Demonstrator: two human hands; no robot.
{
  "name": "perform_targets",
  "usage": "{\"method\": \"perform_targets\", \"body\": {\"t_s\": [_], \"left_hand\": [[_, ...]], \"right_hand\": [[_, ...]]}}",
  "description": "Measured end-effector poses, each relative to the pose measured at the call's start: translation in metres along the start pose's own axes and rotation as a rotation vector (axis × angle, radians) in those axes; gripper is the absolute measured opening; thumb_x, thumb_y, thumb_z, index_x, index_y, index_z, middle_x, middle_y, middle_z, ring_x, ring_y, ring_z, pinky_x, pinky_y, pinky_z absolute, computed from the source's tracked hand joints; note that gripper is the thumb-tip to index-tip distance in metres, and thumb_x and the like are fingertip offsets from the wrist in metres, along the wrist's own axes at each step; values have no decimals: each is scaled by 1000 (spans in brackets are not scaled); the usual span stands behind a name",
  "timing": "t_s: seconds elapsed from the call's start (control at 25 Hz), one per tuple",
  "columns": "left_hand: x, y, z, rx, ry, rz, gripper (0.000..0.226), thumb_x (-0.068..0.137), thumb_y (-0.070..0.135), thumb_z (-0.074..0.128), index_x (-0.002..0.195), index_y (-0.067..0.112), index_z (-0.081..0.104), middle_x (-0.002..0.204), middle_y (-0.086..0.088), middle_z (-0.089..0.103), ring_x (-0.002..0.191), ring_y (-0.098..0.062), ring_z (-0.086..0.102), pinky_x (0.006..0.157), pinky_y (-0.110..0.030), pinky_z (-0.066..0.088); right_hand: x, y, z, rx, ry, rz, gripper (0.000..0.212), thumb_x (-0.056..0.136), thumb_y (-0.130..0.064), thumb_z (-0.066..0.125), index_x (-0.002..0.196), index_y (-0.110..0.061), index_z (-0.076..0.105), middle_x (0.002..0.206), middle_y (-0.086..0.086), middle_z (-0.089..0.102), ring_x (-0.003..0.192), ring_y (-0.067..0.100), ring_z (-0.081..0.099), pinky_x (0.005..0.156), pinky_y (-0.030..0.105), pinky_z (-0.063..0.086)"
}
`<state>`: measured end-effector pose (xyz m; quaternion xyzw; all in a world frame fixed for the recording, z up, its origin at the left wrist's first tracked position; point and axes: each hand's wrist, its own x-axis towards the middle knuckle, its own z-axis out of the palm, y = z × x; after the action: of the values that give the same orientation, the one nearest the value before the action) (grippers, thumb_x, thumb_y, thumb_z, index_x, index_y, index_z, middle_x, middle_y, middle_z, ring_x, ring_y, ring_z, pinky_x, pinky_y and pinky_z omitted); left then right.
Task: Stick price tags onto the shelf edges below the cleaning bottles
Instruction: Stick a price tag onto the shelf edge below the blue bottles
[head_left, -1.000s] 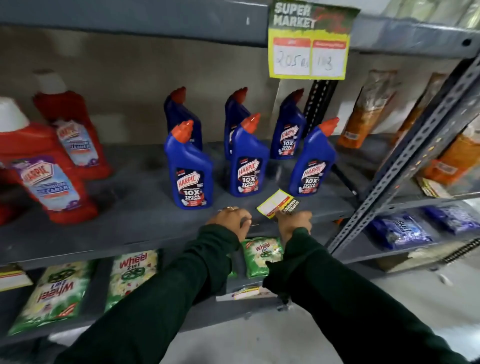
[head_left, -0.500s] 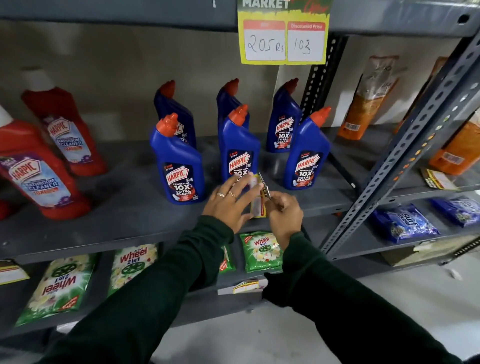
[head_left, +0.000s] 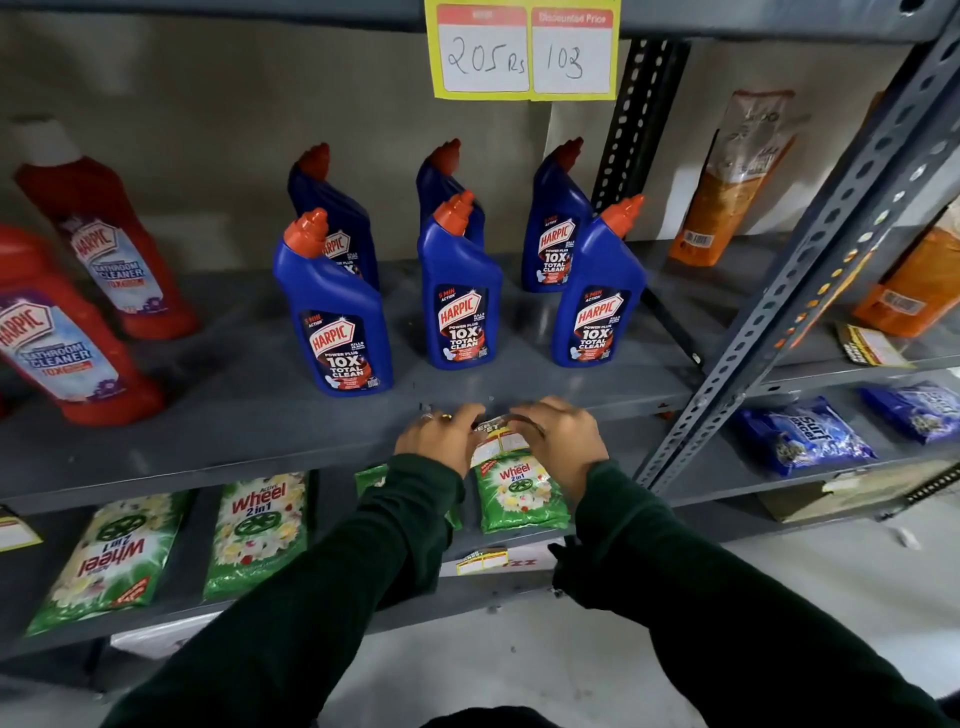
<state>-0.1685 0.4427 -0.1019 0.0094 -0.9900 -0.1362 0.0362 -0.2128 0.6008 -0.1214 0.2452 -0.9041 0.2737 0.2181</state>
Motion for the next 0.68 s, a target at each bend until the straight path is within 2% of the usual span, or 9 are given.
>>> {"method": "perform_targets", "body": {"t_s": [0.04, 0.12, 0.16, 0.24, 0.32, 0.4, 0.52, 0.68], "left_hand": [[-2, 3, 2, 28, 27, 14, 26, 95, 29, 50, 119, 21, 58, 105, -17, 68, 100, -37, 61, 80, -39, 51], [-2, 9, 6, 45, 141, 81, 12, 85, 12, 62, 94, 12, 69, 85, -20, 71, 84, -38, 65, 72, -38, 52], [0, 10, 9, 62, 125, 108, 10, 82, 8, 63, 87, 10, 71, 81, -19, 72, 82, -37, 66, 73, -38, 52], [2, 11, 10, 132, 49, 103, 10, 83, 11, 63, 88, 8, 72, 83, -17, 73, 86, -35, 66, 76, -36, 52], [2, 10, 8, 132, 9, 96, 11, 66, 14, 82, 71, 9, 73, 62, -14, 72, 64, -33, 68, 59, -33, 56], [6, 6, 12, 174, 10, 133, 25, 40, 15, 93, 50, 15, 70, 43, -4, 65, 45, -25, 63, 45, -25, 53], [5, 0, 17, 188, 41, 141, 27, 34, 22, 94, 43, 19, 68, 47, 3, 64, 48, -21, 62, 48, -24, 50], [0, -6, 18, 264, 139, 177, 25, 39, 21, 90, 44, 17, 67, 67, 3, 66, 60, -23, 61, 54, -29, 47]], "right_hand": [[-1, 3, 0, -23, -44, 0, 18, 78, -20, 62, 88, -10, 73, 80, 15, 74, 63, 33, 69, 59, 37, 59], [-6, 8, 1, -58, -122, 27, 16, 82, -21, 61, 91, -13, 71, 85, 15, 74, 66, 36, 68, 60, 43, 59], [-11, 10, 3, -73, -154, 41, 14, 83, -20, 62, 93, -13, 70, 87, 15, 74, 67, 37, 68, 60, 45, 59], [-17, 11, 5, -94, -200, 56, 16, 85, -21, 57, 92, -15, 69, 89, 14, 74, 67, 37, 67, 60, 44, 58], [-18, 7, 5, -123, -196, 53, 17, 82, -22, 57, 87, -15, 71, 85, 12, 73, 64, 35, 67, 58, 41, 58], [-15, 7, 4, -176, -146, 25, 7, 76, -19, 70, 75, -12, 72, 77, 11, 70, 65, 33, 65, 58, 38, 55], [-13, 2, -1, -244, -139, 57, 15, 65, -16, 85, 61, -11, 71, 77, 10, 65, 74, 34, 61, 62, 40, 52], [-16, 0, 3, -228, -134, 74, 16, 62, -11, 85, 57, -8, 70, 89, 15, 67, 86, 38, 62, 77, 46, 54]]}}
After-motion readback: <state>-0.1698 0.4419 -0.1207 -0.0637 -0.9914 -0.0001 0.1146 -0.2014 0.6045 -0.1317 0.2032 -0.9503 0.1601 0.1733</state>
